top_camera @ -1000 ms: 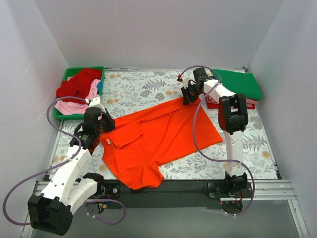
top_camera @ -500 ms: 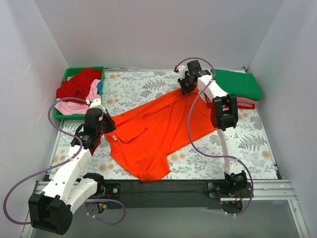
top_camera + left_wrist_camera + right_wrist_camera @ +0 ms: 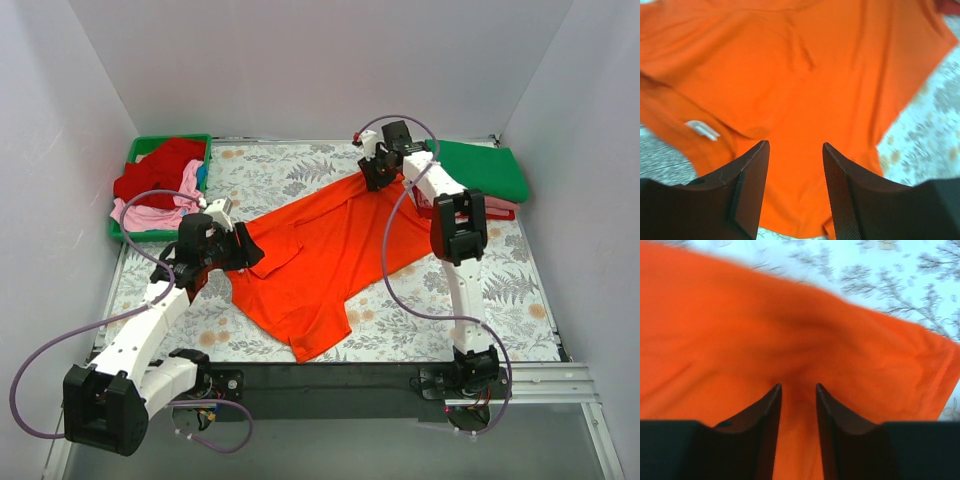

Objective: Fold and stack the t-shirts
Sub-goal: Fold the tshirt

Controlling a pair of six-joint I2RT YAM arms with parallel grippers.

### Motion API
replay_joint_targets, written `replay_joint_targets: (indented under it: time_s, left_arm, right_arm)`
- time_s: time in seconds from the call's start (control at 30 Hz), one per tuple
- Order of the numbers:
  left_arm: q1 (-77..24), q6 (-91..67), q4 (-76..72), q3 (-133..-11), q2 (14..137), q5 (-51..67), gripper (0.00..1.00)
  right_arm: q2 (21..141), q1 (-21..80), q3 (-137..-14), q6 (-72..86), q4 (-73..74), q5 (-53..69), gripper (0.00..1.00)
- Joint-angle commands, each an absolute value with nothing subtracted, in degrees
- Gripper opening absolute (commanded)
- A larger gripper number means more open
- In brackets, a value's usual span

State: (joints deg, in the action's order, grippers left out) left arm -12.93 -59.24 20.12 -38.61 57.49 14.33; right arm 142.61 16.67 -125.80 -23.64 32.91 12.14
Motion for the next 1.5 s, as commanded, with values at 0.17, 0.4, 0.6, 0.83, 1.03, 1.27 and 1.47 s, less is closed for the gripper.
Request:
replay_joint_targets:
  time_s: [0.17, 0.4, 0.6, 0.83, 1.03, 1.27, 1.47]
  left_arm:
    - [-24.0, -62.2, 22.1, -40.2, 54.6, 27.1, 0.48]
    - [-42.1, -69.2, 23.2, -36.7, 52.8, 18.7, 0.50]
    - [-56.1, -71.5, 27.8, -38.6, 57.3, 8.8, 0.53]
    - [-68.0, -73.6, 30.4, -39.9, 63.7, -2.2, 0.54]
    - [-74.1, -73.3, 30.8, -42.6, 71.5, -8.6, 0.46]
    - [-75.8, -73.0, 32.3, -44.9, 79.6, -13.3, 0.39]
    - [-76.9, -74.2, 36.5, -45.5, 80.2, -15.6, 0.38]
  right_arm:
    - [111.8, 16.7, -104.4, -31.2, 32.7, 38.1, 0.65]
    - [91.4, 16.4, -78.4, -40.1, 32.6, 42.1, 0.74]
    - [78.2, 12.2, -61.6, -44.6, 32.5, 46.0, 0.77]
    - [75.3, 4.0, -54.1, -45.4, 31.9, 52.0, 0.77]
    - [77.7, 2.2, -53.7, -45.3, 32.0, 53.1, 0.76]
    - [78.1, 1.7, -53.1, -45.5, 32.0, 53.6, 0.76]
    - [79.1, 1.5, -53.1, -45.6, 32.0, 53.5, 0.76]
